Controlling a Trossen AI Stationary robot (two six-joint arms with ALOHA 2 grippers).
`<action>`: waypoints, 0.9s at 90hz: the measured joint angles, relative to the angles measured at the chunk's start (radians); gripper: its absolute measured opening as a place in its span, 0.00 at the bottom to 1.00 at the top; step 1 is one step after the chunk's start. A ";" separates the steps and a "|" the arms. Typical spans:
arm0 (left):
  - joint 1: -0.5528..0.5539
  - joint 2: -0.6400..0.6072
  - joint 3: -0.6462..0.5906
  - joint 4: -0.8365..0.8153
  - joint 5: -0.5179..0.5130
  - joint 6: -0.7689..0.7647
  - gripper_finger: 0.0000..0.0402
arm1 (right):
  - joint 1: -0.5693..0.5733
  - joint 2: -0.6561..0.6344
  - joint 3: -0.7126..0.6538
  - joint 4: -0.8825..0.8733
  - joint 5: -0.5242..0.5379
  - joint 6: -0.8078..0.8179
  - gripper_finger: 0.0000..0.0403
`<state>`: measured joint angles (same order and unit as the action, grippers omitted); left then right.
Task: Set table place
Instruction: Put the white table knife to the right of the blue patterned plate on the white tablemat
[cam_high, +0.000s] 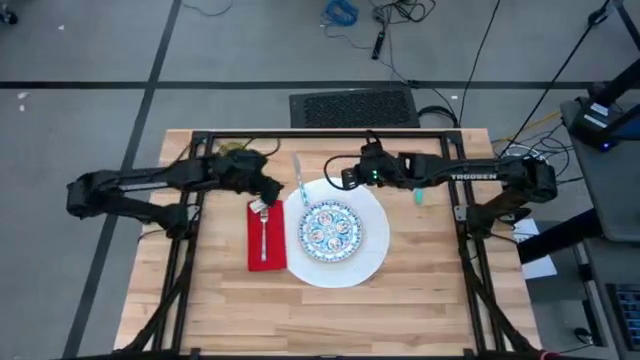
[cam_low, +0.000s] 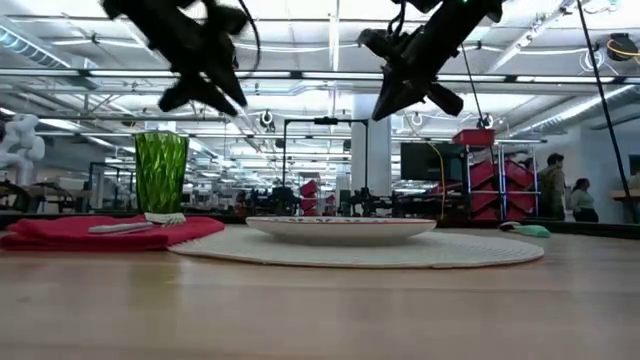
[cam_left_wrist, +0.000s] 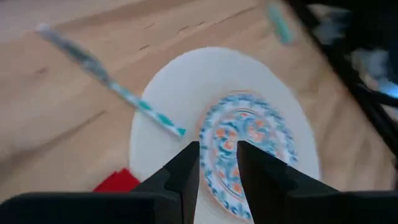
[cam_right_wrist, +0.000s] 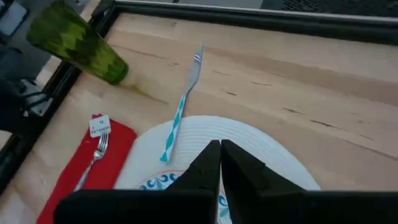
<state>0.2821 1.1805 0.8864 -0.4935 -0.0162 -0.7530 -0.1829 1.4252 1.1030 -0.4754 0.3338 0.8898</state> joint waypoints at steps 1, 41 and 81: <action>0.003 0.013 0.006 0.000 0.000 -0.005 0.23 | 0.000 -0.004 0.000 -0.011 0.000 0.000 0.00; 0.111 0.311 0.252 -0.034 0.016 -0.011 0.30 | 0.007 -0.125 -0.001 -0.375 0.089 -0.065 0.00; 0.139 0.338 0.306 0.043 0.147 0.104 0.42 | 0.006 -0.150 -0.003 -0.401 0.068 -0.049 0.00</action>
<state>0.4210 1.5185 1.1923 -0.4500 0.1307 -0.6489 -0.1764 1.2751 1.0999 -0.8764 0.4014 0.8411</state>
